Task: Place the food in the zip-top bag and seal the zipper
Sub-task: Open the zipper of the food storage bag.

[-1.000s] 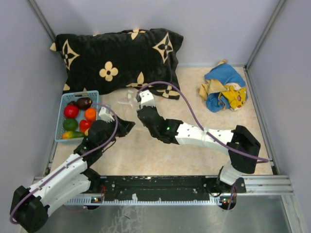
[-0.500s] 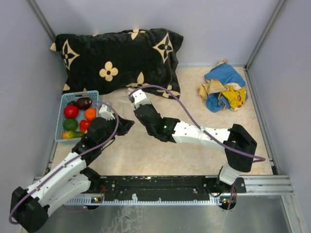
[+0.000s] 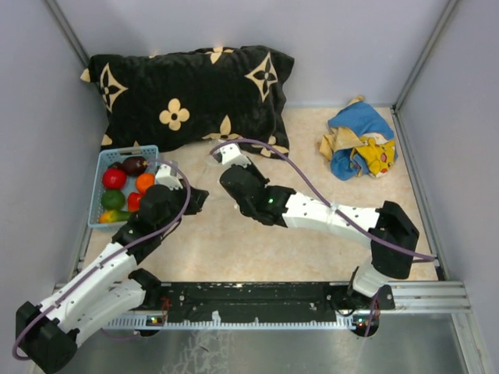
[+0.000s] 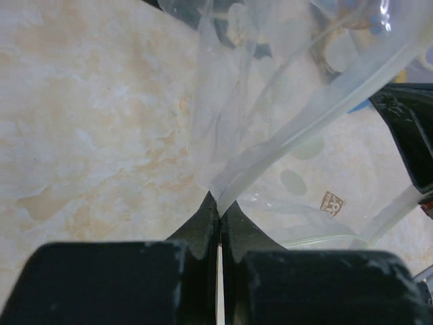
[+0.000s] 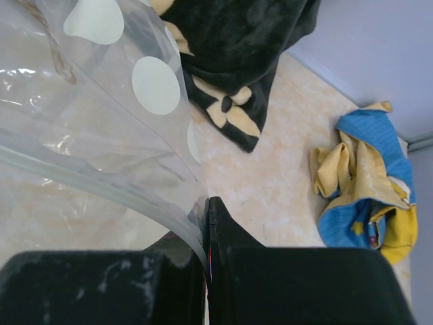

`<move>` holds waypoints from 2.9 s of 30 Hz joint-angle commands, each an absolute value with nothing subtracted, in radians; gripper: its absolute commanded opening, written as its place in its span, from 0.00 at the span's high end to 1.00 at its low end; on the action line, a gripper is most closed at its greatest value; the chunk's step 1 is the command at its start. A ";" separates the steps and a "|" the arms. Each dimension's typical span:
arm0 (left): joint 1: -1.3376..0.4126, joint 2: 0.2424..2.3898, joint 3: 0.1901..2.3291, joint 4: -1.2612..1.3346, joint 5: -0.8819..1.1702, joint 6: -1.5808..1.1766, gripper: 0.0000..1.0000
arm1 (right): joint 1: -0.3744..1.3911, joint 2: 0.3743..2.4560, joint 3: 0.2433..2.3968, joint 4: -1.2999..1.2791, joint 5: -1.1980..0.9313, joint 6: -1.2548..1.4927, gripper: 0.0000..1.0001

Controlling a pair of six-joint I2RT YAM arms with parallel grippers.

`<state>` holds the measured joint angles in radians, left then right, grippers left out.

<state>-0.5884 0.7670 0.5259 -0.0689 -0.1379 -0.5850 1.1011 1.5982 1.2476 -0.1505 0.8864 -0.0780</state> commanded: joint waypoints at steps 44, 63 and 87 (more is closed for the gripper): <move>-0.559 1.060 0.551 0.258 0.162 -0.774 1.00 | 1.095 1.433 1.213 -0.348 0.782 0.070 0.51; -0.558 1.058 0.532 0.301 0.158 -0.863 1.00 | 1.095 1.340 1.054 -0.270 0.760 0.146 0.67; -0.559 1.146 0.671 0.117 0.193 -0.665 0.60 | 1.046 1.495 1.313 -0.602 0.748 0.328 1.00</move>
<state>-0.5648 1.1805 0.6613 0.1192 0.1982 -0.6868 1.0821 1.4437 1.2530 -0.5484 0.7761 0.2340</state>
